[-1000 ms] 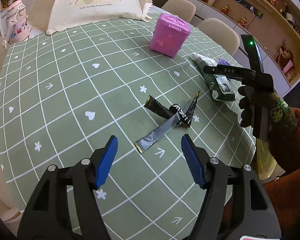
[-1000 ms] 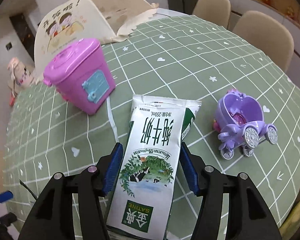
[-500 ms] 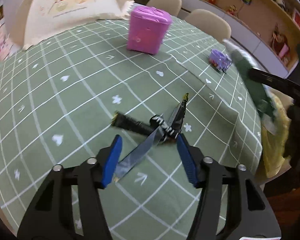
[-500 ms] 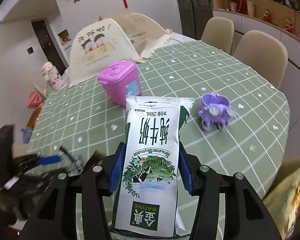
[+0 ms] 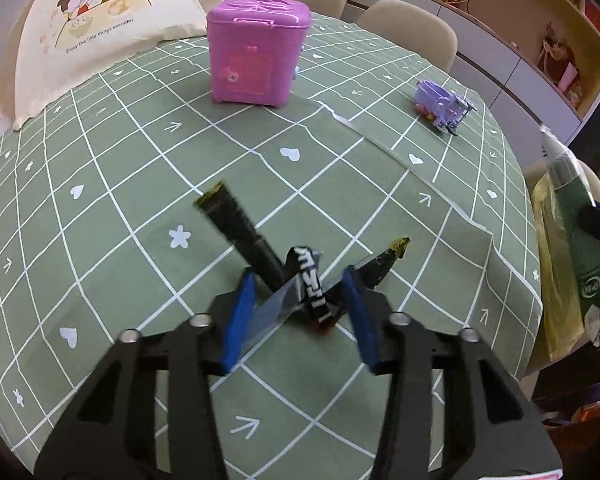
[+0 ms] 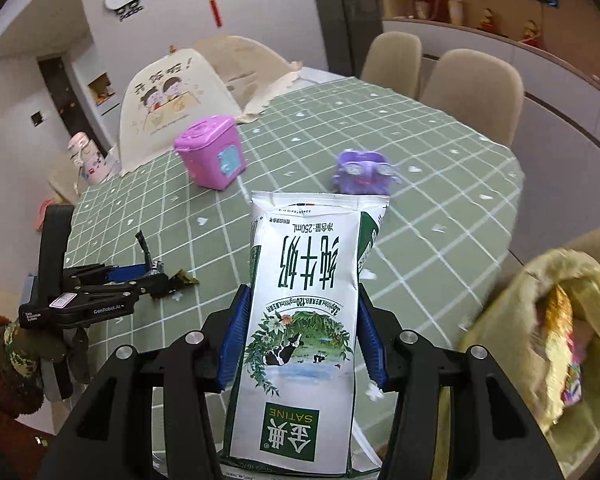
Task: Collect trash
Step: 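Lift the black strap with the left tool while the right tool lifts the milk carton, then carry the strap and milk carton over the yellow trash bag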
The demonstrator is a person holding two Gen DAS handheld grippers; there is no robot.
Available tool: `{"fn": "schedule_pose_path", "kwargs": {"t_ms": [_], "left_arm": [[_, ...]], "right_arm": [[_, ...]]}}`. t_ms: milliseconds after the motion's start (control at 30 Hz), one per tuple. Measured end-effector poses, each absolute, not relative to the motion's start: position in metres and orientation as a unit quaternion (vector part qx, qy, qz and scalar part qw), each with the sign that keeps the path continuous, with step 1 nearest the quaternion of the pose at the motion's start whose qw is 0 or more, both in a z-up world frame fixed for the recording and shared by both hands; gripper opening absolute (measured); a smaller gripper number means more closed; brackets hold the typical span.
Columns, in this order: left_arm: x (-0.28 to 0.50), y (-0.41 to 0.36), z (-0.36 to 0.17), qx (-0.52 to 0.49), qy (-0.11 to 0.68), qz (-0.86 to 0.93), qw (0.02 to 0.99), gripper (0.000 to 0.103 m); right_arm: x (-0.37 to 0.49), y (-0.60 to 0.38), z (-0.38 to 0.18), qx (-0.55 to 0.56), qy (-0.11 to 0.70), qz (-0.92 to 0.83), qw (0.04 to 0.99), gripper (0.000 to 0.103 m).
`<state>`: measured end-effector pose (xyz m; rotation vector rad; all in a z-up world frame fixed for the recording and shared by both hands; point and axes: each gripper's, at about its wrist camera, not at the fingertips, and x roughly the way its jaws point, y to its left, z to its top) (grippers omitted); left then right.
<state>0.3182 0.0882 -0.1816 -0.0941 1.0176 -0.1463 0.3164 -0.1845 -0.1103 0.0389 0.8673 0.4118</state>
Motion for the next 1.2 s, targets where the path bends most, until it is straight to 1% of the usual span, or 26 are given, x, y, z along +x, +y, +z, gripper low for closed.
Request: {"fn": "schedule_pose_path", "kwargs": {"t_ms": [100, 133, 267, 400, 633, 767, 900, 1100, 1200], "left_arm": [[0.319, 0.086, -0.181, -0.046, 0.486, -0.075, 0.87, 0.024], [0.318, 0.086, -0.179, -0.045, 0.484, -0.075, 0.871, 0.023], [0.317, 0.082, -0.164, -0.044, 0.467, -0.083, 0.879, 0.022], [0.316, 0.077, -0.137, -0.046, 0.438, -0.1, 0.892, 0.022], [0.323, 0.051, -0.086, -0.047, 0.39, -0.143, 0.908, 0.022], [0.33, 0.022, -0.059, -0.042, 0.368, -0.181, 0.911, 0.022], [0.334, -0.015, -0.045, -0.04, 0.359, -0.22, 0.906, 0.022], [0.341, -0.085, -0.044, -0.022, 0.364, -0.281, 0.888, 0.023], [0.347, -0.132, -0.05, -0.005, 0.375, -0.31, 0.874, 0.023]], "right_arm": [[0.313, -0.193, -0.11, 0.024, 0.418, 0.184, 0.889, 0.048], [0.312, -0.194, -0.11, 0.024, 0.418, 0.183, 0.89, 0.048], [0.307, -0.195, -0.105, 0.023, 0.412, 0.182, 0.893, 0.048], [0.302, -0.199, -0.098, 0.02, 0.401, 0.179, 0.898, 0.048], [0.295, -0.217, -0.065, 0.007, 0.358, 0.157, 0.921, 0.048], [0.289, -0.234, -0.048, 0.001, 0.338, 0.135, 0.931, 0.048], [0.281, -0.256, -0.034, -0.005, 0.323, 0.11, 0.94, 0.048], [0.265, -0.305, -0.028, -0.003, 0.313, 0.068, 0.947, 0.048], [0.256, -0.34, -0.029, 0.009, 0.311, 0.038, 0.95, 0.048]]}}
